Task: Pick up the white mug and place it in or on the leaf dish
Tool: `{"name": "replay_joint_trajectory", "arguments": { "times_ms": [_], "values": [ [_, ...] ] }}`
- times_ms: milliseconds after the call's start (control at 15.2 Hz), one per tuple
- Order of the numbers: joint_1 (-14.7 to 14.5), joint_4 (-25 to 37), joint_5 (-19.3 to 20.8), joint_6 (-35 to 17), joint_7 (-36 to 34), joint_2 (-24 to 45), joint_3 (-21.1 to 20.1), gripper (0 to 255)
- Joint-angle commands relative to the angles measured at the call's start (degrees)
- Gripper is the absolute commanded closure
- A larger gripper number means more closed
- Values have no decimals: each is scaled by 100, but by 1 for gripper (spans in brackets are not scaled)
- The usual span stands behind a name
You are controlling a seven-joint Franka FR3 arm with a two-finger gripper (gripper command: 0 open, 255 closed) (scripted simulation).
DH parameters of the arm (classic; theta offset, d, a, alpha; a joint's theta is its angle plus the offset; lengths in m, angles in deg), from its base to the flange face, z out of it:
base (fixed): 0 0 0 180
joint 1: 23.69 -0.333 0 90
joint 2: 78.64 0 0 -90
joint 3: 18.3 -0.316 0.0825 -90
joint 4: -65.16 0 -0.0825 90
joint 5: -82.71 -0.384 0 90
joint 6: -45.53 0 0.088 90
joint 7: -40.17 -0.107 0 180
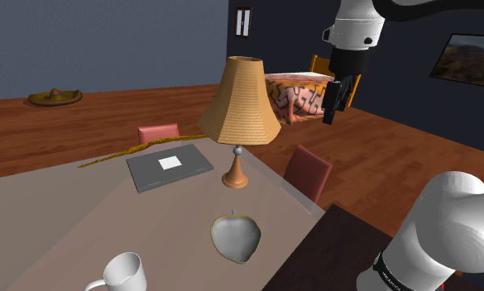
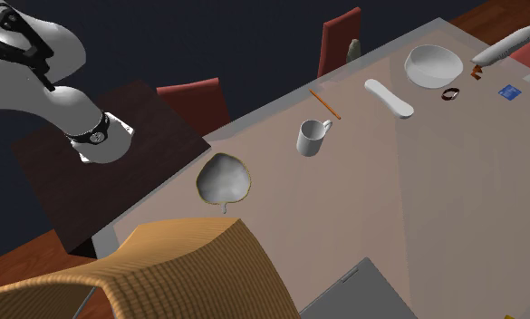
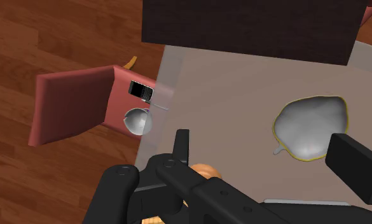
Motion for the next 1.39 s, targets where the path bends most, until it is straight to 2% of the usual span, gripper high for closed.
{"name": "replay_joint_trajectory", "arguments": {
  "times_ms": [0,660,990,1320],
  "values": [
    [0,0,0,0,0,0,0,0],
    [-354,-821,-766,-1576,-1057,562,-901,0],
    [-487,-952,-1041,-2444,-1573,1167,-1400,0],
    [-541,-882,-1154,-3316,-2121,1968,-1923,0]
  ]
}}
